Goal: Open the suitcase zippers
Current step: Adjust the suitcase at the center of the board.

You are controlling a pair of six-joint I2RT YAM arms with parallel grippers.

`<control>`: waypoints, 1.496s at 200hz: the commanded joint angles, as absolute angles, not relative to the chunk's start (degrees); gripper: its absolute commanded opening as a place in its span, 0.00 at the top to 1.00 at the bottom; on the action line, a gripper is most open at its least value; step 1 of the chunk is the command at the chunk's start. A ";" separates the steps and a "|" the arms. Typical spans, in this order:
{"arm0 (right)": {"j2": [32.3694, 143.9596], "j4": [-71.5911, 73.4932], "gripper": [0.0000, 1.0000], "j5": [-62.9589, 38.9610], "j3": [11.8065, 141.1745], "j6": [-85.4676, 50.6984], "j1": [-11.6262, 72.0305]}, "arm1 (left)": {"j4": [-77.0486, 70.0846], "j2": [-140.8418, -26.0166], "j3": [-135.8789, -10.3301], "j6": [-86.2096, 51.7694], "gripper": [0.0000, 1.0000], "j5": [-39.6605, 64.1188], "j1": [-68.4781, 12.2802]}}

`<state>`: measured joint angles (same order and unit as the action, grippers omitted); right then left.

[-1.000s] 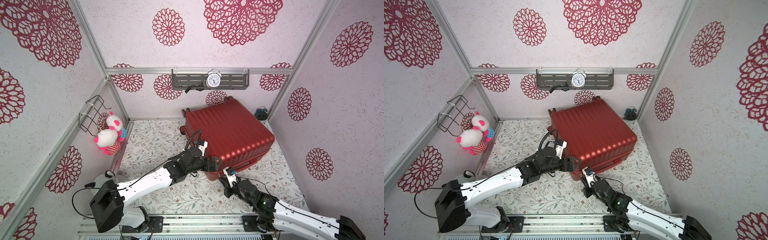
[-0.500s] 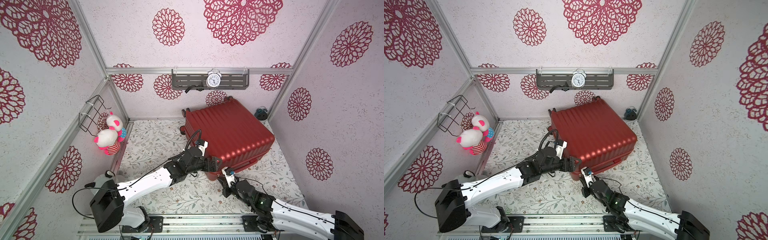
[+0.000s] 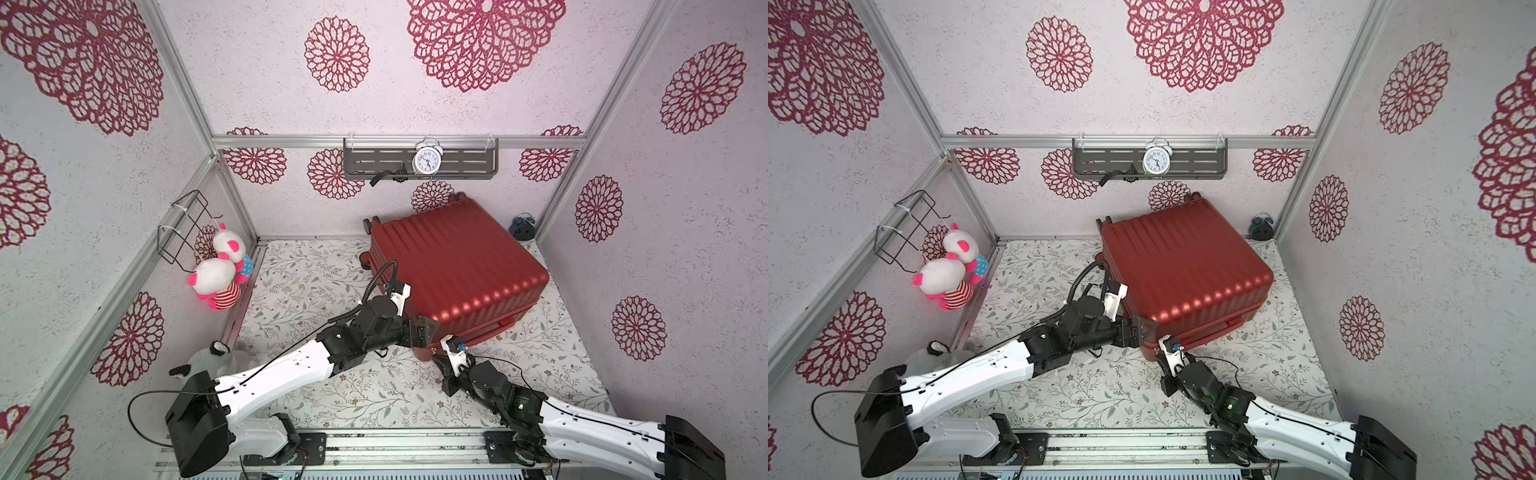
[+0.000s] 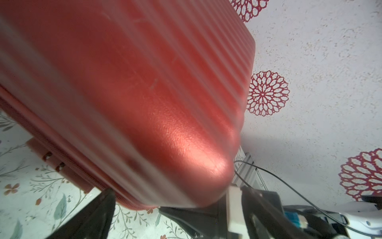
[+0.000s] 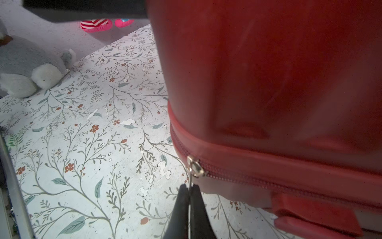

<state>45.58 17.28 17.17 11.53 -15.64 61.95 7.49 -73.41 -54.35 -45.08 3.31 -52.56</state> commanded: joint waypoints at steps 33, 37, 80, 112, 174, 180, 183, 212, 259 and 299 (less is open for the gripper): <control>45.98 22.02 1.00 11.83 11.99 -14.70 63.81 | 13.92 -64.65 -51.94 -42.91 0.02 1.71 -43.06; 46.16 22.14 1.00 11.74 12.12 -14.71 63.81 | 14.27 -64.46 -51.94 -42.85 0.02 2.24 -41.84; 47.81 22.49 1.00 12.88 12.31 -14.71 63.91 | 12.91 -65.51 -52.52 -43.62 0.02 10.07 -26.88; 47.55 22.59 1.00 13.62 12.01 -14.58 63.90 | 10.11 -69.00 -54.76 -45.35 0.02 15.06 -17.81; 47.99 22.08 1.00 13.71 12.34 -13.64 63.90 | -0.24 -83.78 -65.43 -52.33 0.02 26.70 -7.55; 47.98 22.02 1.00 13.75 12.39 -13.62 63.90 | -1.33 -85.66 -66.77 -53.16 0.02 28.09 -7.18; 47.99 21.99 1.00 13.77 12.39 -13.62 63.90 | -1.94 -86.68 -67.47 -53.51 0.02 28.65 -7.06; 47.61 21.25 1.00 13.65 12.41 -13.35 63.90 | -7.01 -96.22 -74.81 -57.70 0.02 33.78 -5.99; 45.69 19.37 1.00 13.73 12.69 -13.26 63.81 | -11.36 -110.89 -86.85 -64.51 0.02 38.17 -5.28; 43.57 17.61 1.00 14.08 12.39 -13.62 63.83 | -13.48 -123.88 -97.13 -69.29 0.02 40.98 -5.22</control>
